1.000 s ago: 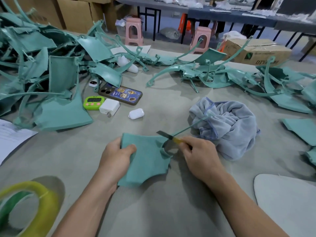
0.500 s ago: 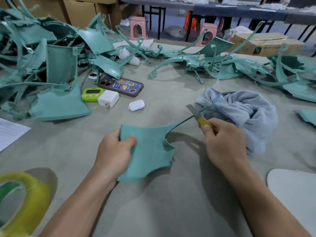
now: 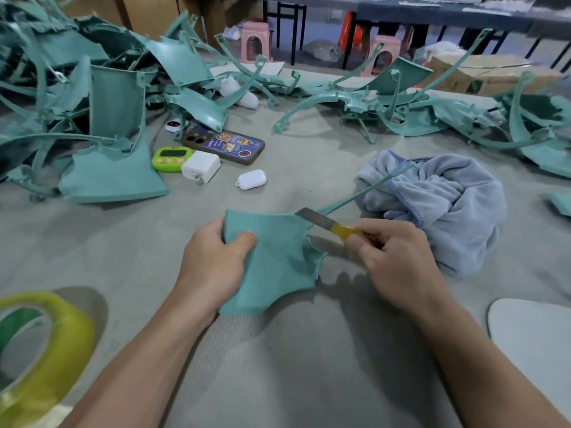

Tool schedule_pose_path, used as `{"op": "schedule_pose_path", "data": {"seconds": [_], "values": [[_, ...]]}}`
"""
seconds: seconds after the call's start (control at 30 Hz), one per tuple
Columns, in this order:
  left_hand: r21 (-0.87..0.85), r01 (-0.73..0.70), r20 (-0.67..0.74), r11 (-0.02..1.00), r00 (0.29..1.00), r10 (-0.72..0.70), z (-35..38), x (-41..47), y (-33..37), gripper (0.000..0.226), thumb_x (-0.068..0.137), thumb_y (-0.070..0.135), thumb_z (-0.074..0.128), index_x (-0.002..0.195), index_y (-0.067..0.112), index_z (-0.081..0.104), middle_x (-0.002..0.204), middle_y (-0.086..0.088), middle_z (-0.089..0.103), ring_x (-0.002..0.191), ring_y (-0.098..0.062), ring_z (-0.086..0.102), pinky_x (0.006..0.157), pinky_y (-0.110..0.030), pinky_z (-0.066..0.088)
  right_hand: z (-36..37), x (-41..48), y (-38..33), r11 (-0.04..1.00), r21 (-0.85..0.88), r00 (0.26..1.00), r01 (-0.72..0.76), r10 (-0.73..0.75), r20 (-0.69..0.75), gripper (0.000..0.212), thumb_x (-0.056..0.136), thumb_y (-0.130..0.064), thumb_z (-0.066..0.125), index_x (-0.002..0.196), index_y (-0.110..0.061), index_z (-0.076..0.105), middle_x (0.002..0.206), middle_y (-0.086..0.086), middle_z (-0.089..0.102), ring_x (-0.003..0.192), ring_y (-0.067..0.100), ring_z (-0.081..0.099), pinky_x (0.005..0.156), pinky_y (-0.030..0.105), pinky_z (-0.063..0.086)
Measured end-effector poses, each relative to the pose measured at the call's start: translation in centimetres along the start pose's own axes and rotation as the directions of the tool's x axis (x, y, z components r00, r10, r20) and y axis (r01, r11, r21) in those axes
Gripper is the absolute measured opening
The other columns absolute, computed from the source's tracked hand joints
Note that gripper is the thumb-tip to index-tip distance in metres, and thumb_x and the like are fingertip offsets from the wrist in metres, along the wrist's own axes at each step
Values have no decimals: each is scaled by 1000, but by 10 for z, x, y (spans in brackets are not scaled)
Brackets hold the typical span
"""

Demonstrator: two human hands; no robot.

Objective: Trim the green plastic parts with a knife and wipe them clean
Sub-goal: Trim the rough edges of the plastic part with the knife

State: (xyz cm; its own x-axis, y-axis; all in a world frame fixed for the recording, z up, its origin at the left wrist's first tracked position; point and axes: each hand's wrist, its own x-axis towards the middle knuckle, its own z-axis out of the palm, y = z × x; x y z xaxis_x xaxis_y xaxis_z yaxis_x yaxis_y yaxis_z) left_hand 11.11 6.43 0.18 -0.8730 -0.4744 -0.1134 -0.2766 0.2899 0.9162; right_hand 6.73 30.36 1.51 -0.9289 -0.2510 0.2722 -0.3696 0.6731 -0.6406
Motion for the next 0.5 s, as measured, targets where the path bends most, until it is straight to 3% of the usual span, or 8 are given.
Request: {"op": "schedule_pose_path", "data": {"seconds": [0.07,0.17,0.23,0.37,0.43,0.5], "values": [[6,4,-3,1000,1000,-4,0,1,-1,11,86,25,64,89,25,74,76,10,75,70,-14,72,64,-35,58,-4,0,0,999,36,995,4,-8,97,19,90,-20,69,74,-12,63,61,4,49,54,14,41,54,29,36],[0,22,4,1000,1000,-22,0,2,0,11,86,25,63,89,25,74,75,11,76,68,-13,73,61,-32,57,-1,3,2,993,-115,982,-6,28,189,22,90,-24,67,70,-19,60,57,-3,51,55,13,47,55,24,36],[-15,28,0,999,1000,-28,0,2,0,11,86,24,63,88,25,74,75,10,76,67,-13,73,60,-32,56,2,3,1,988,-156,988,-21,44,148,24,92,-27,65,69,-21,58,60,-6,55,61,14,51,57,25,37],[-35,34,-3,999,999,-34,0,0,1,12,85,25,63,88,26,74,75,10,76,67,-14,73,62,-34,59,1,2,3,999,-21,988,-43,45,147,24,92,-23,68,72,-13,62,61,3,53,54,11,45,56,29,37],[-39,33,2,999,999,-33,0,0,1,12,85,26,63,88,27,74,75,10,76,67,-13,73,62,-34,58,0,1,4,996,-72,989,-43,53,141,23,92,-24,68,71,-17,62,59,0,53,56,11,48,57,28,37],[-46,32,3,998,999,-32,-1,-1,1,12,83,28,62,87,30,74,75,11,76,68,-14,73,62,-35,58,1,2,5,987,-140,996,-75,80,32,19,93,-25,65,74,-20,65,59,-3,55,62,15,53,61,33,40]]}}
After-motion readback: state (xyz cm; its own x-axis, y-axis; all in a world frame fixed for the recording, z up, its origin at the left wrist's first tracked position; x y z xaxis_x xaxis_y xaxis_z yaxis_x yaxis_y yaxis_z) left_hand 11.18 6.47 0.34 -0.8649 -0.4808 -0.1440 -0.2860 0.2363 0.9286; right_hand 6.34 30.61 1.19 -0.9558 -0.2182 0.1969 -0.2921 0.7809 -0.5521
